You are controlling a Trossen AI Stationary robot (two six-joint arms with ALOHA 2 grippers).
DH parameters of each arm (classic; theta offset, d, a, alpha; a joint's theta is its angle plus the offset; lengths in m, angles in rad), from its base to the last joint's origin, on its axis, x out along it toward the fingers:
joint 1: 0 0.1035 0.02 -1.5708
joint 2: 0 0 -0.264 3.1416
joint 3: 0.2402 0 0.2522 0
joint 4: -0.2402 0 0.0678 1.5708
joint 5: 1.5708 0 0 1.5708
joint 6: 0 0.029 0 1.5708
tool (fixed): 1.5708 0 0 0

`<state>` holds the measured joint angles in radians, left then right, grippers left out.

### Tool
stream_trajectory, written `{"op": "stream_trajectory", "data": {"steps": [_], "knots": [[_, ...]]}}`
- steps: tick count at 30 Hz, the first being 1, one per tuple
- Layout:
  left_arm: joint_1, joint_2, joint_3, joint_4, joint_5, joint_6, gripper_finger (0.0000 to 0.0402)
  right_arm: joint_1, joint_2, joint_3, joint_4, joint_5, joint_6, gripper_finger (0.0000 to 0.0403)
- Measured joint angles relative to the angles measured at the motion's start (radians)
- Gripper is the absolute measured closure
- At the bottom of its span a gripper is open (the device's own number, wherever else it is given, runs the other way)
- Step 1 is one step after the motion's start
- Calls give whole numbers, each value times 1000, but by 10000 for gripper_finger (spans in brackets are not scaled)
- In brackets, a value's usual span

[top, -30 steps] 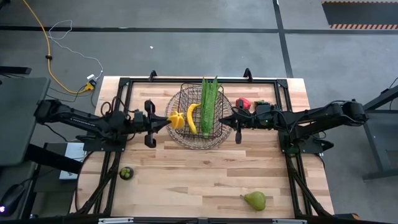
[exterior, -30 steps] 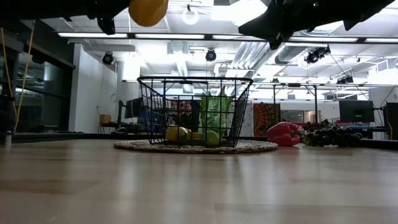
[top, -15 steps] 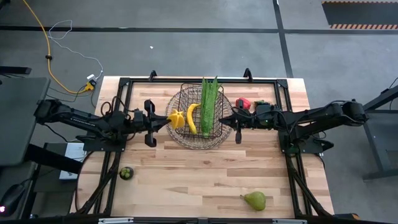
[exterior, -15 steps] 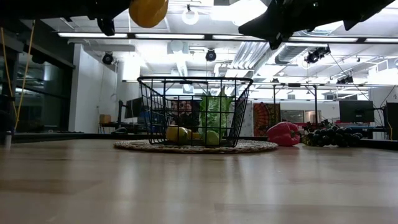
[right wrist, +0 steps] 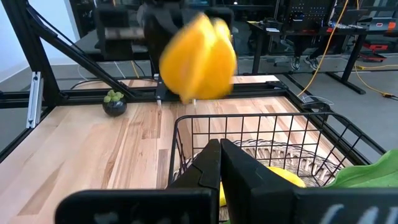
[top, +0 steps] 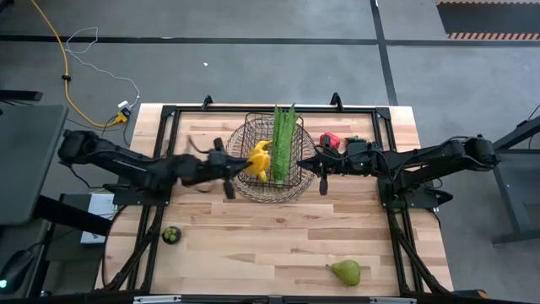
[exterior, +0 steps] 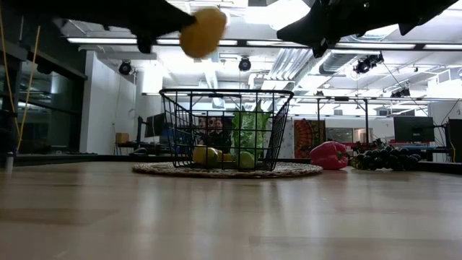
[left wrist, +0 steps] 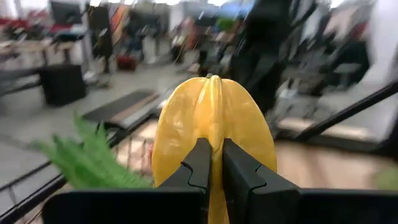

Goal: Build produce basket
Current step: Put the yellow starfruit into the black wire basket

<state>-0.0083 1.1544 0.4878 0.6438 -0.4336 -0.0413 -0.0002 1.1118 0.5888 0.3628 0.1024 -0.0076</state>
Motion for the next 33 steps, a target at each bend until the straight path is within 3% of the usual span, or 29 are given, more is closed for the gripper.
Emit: {"op": "stream_trajectory", "data": {"steps": [6, 13, 22, 33], "knots": [[67, 213, 157, -167, -66, -11, 394, 0, 0, 0, -6, 0, 7, 402], [131, 359, 256, -290, -29, -69, 394, 0, 0, 0, -24, 0, 7, 402], [146, 387, 274, -354, 72, -113, 378, 0, 0, 0, -26, 0, 7, 402], [146, 386, 274, -384, 32, -113, 358, 0, 0, 0, -26, 0, 11, 402]]}}
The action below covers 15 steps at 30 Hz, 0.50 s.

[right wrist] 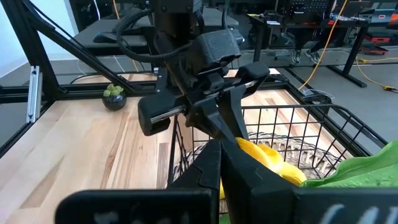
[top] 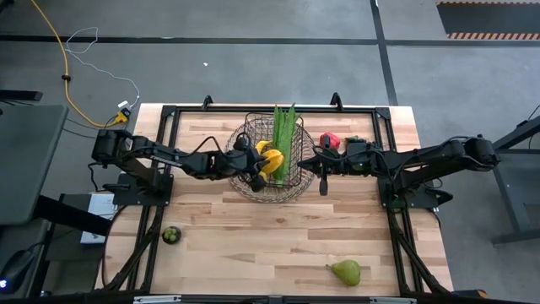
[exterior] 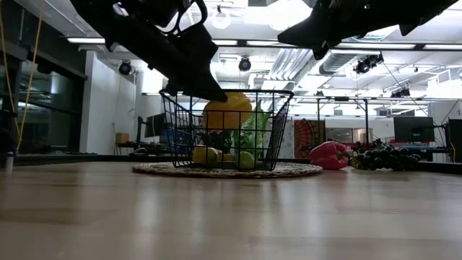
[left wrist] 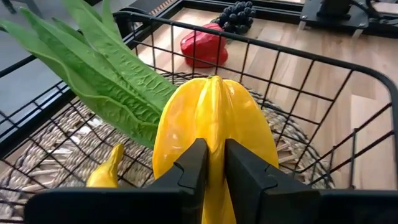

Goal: Build produce basket
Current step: Put the yellow starfruit into the black wire basket

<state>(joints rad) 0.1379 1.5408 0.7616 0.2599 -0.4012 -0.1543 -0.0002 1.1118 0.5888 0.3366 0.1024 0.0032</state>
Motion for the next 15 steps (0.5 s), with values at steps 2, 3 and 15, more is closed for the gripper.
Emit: {"op": "stream_trajectory", "data": {"steps": [2, 3, 15], "knots": [[0, 0, 0, -3, -7, 0, 358, 0, 0, 0, 0, 0, 0, 402], [0, 0, 0, -3, -7, 0, 357, 0, 0, 0, 0, 0, 0, 402], [1, 33, 0, 11, -89, -33, 319, 0, 8, 0, 3, 0, 0, 402]]}}
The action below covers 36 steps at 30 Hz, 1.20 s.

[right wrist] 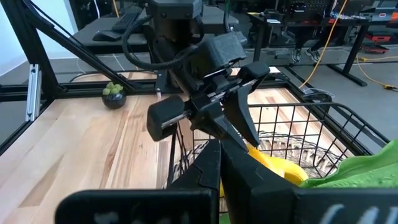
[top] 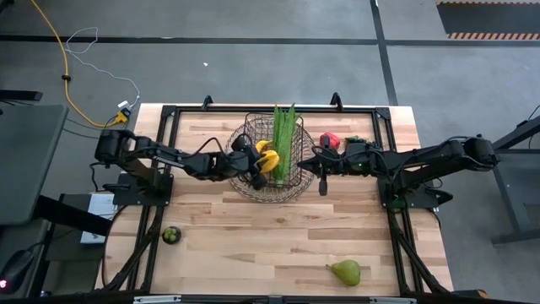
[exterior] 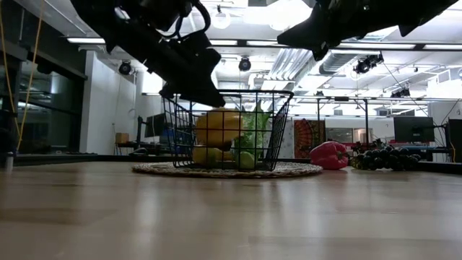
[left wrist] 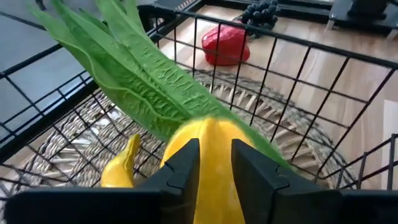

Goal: Build produce basket
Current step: Put the yellow starfruit into the black wire basket, then put the red bell pepper into the black wire basket

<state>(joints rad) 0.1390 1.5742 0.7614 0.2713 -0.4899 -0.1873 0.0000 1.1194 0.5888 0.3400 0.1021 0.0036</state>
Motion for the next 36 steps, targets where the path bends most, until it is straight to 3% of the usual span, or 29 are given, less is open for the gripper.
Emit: {"op": "stream_trajectory", "data": {"steps": [11, 17, 25, 31, 36], "knots": [[-3, 8, -1, 43, -16, -19, 242, 0, 0, 0, 0, 0, -1, 402], [-48, -104, -1, 27, -16, 12, 213, 0, 0, 0, 0, 0, -1, 402], [-168, -283, -7, -44, -16, 69, 212, 0, 0, 0, 1, 0, -3, 402], [-272, -409, -169, 164, -16, 170, 212, 0, 0, 0, 0, 0, -3, 402], [-287, -557, -320, 336, -16, 203, 213, 1, 0, 0, 5, 0, -3, 402]]}}
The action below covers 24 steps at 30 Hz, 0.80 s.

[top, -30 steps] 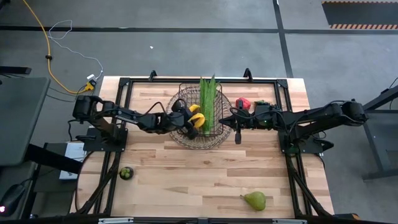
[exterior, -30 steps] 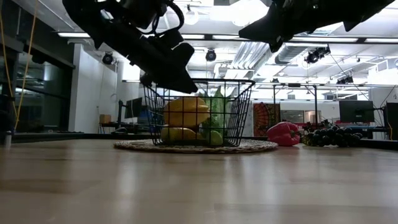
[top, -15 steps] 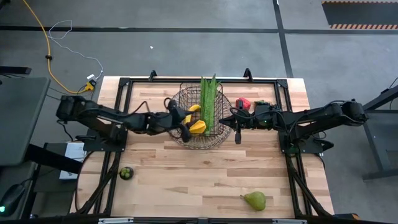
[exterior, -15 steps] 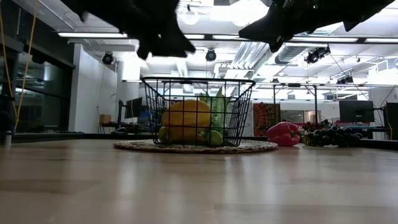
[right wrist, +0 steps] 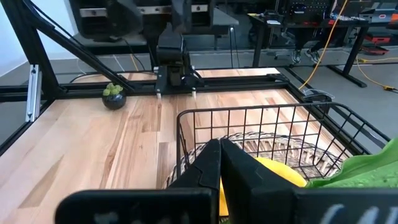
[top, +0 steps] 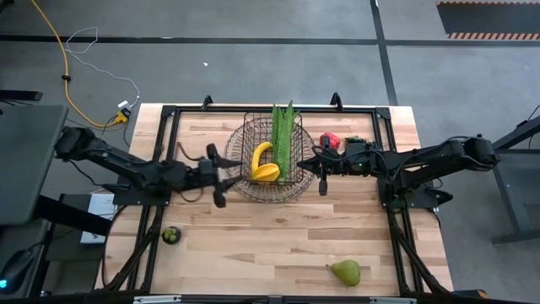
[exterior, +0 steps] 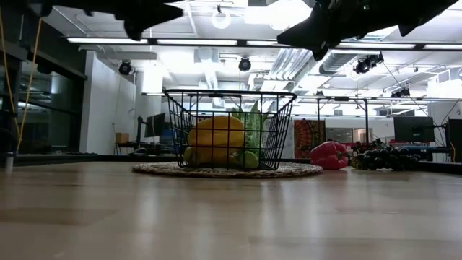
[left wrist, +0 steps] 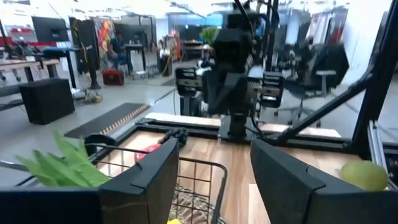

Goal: Build produce basket
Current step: Put the red bell pepper into the black wire basket

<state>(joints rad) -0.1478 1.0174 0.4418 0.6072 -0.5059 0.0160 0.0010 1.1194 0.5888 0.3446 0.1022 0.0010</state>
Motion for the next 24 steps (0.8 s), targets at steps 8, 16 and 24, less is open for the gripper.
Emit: {"op": "stream_trajectory", "data": {"steps": [8, 16, 24], "knots": [[4, -209, -111, -30, 24, -4, 212, 0, 0, 0, 12, 0, 0, 402], [3, -237, -120, -50, 28, -4, 212, 0, 0, 0, 11, 0, 18, 402], [3, -236, -120, -50, 27, -4, 213, 0, 0, 0, 11, 0, 21, 402]]}}
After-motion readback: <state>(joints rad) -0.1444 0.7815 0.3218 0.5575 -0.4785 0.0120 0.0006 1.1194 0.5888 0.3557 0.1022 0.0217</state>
